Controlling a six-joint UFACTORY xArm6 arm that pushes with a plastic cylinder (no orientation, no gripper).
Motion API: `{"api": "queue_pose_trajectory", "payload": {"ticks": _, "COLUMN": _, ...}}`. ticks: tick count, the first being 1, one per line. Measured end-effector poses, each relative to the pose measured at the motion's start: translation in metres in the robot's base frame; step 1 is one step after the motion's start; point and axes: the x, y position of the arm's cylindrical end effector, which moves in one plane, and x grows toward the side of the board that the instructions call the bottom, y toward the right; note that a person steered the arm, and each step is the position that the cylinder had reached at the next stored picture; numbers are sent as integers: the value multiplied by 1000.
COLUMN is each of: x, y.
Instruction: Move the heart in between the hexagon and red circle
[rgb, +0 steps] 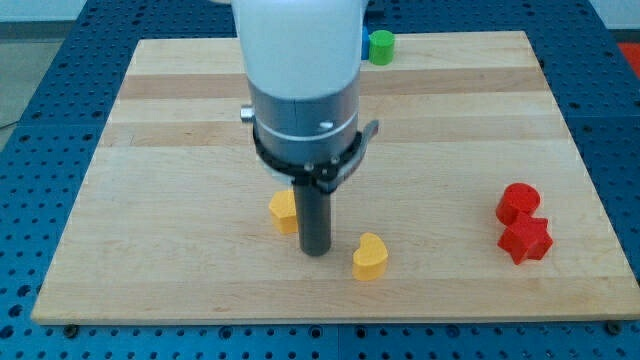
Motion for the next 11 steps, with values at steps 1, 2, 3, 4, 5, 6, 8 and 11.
{"api": "queue_pose_trajectory", "payload": {"ticks": 1, "x": 24, "y": -12}}
{"api": "queue_pose_trajectory", "payload": {"ticks": 2, "x": 30, "y": 30}}
{"api": "queue_pose_trajectory", "payload": {"ticks": 3, "x": 20, "y": 82}}
{"api": "queue_pose_trajectory", "payload": {"ticks": 4, "x": 28, "y": 93}}
{"api": "queue_pose_trajectory", "payload": {"ticks": 5, "x": 32, "y": 85}}
{"api": "queue_pose_trajectory", "payload": {"ticks": 6, "x": -30, "y": 75}}
{"api": "queue_pose_trajectory", "payload": {"ticks": 8, "x": -22, "y": 47}}
{"api": "queue_pose_trajectory", "payload": {"ticks": 11, "x": -77, "y": 103}}
